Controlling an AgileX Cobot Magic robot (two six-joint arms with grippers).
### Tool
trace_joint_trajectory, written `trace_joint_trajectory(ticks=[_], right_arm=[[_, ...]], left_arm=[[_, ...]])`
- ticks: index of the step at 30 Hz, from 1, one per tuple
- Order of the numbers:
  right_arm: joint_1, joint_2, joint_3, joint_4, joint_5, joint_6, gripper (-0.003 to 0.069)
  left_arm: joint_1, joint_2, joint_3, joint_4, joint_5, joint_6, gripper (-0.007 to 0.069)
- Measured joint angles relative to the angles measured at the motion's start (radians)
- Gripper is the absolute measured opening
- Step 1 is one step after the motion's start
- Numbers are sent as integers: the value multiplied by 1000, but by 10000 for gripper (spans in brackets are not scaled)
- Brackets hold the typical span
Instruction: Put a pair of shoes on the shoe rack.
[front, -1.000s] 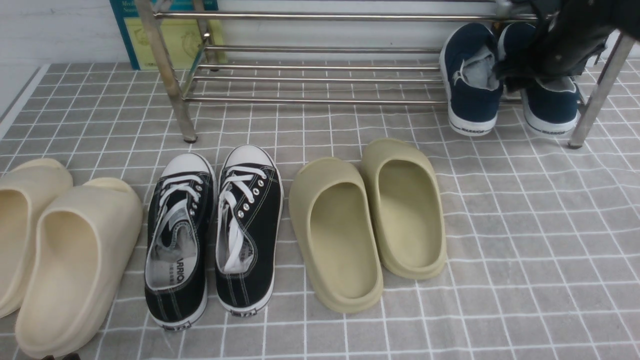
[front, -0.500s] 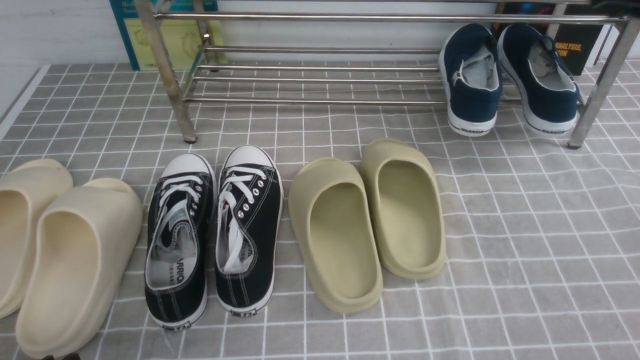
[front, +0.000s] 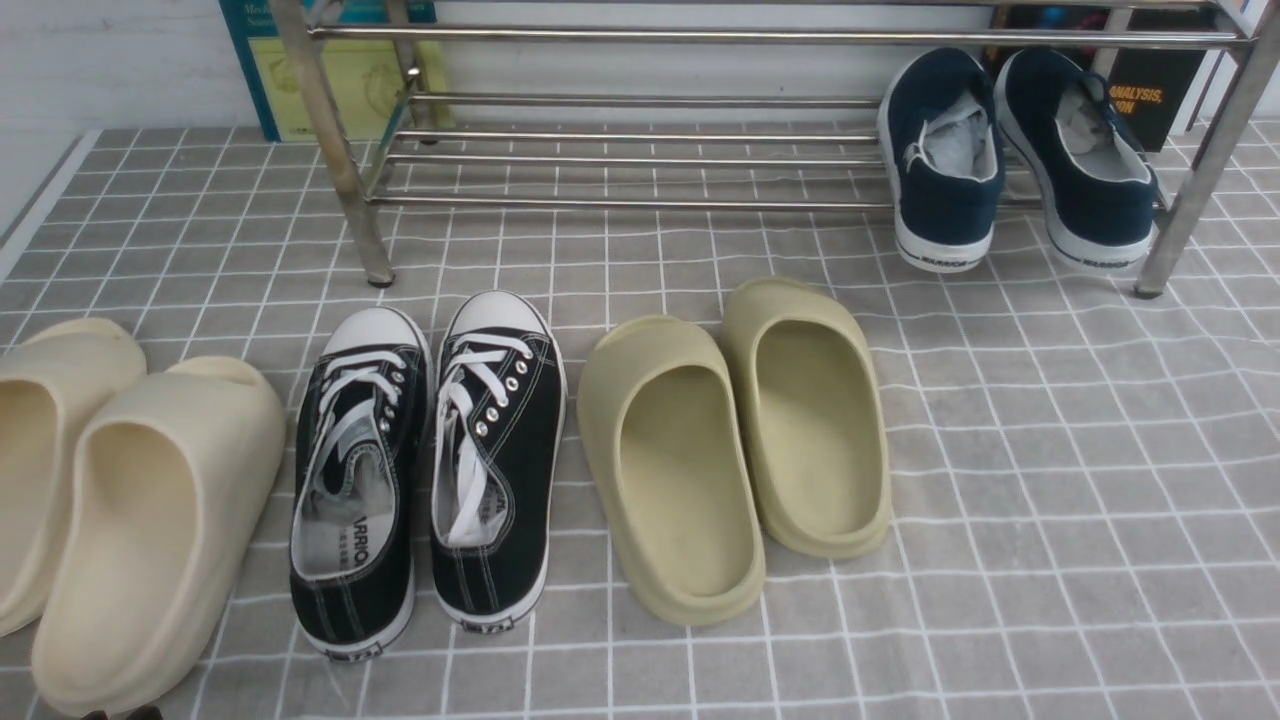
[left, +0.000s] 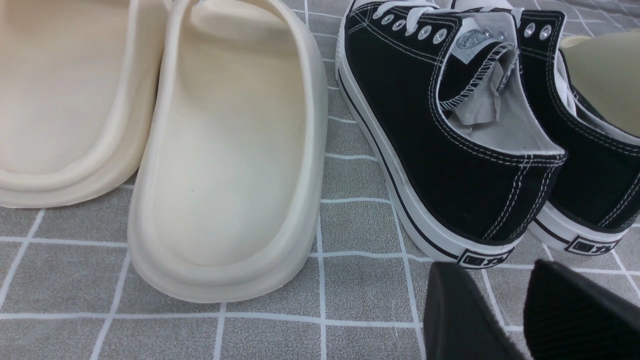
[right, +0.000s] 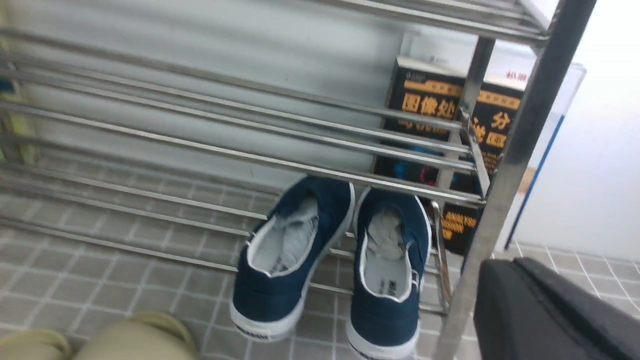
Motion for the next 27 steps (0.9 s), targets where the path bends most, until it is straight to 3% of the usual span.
trace_joint_trajectory(ticks=[6,15,21,27], right_arm=[[0,-238,310,-7,-220,97,3],[0,-408,623,-10,-248,181,7],[0,-409,740,-18,-220,183,12],[1,-437,746,-41,-20,183,15]], left_arm=[[0,0,0,0,0,0,229],[0,0,0,0,0,0,237],[0,0,0,0,0,0,237],[0,0,0,0,0,0,237]])
